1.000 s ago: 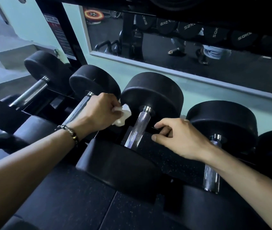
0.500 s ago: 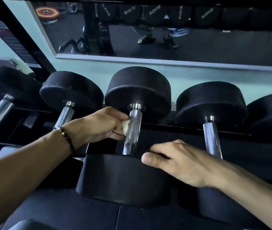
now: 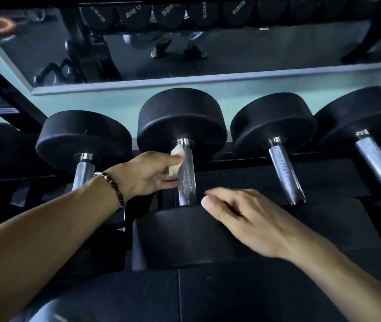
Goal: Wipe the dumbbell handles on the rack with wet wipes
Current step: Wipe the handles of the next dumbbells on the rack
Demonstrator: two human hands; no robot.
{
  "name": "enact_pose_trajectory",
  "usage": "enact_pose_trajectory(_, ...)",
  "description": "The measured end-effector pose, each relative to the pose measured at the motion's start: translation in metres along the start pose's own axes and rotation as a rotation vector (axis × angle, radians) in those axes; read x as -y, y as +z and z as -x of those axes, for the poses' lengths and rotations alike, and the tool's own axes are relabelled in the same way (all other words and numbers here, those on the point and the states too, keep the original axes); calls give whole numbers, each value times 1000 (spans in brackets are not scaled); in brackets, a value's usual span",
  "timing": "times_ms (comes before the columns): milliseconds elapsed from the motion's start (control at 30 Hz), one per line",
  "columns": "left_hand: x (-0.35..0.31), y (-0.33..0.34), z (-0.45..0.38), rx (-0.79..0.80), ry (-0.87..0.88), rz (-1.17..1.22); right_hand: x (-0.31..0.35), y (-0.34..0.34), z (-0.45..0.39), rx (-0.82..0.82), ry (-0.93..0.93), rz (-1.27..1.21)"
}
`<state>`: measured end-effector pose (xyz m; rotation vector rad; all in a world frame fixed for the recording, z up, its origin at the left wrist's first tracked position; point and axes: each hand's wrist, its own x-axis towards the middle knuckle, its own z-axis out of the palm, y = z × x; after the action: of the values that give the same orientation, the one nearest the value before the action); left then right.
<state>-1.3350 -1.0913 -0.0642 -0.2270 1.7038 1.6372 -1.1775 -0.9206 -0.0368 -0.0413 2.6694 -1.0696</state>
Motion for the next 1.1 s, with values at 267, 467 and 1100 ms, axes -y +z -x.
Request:
enact_pose_trajectory(267, 11, 0, 15, -1, 40, -350, 1, 27, -5, -228, 48, -340)
enact_pose_trajectory(467, -12, 20, -5, -206, 200, -373, -1, 29, -7, -277, 41, -351)
enact_pose_trajectory(1100, 14, 16, -12, -271, 124, 270, -6, 34, -9, -339, 15, -414)
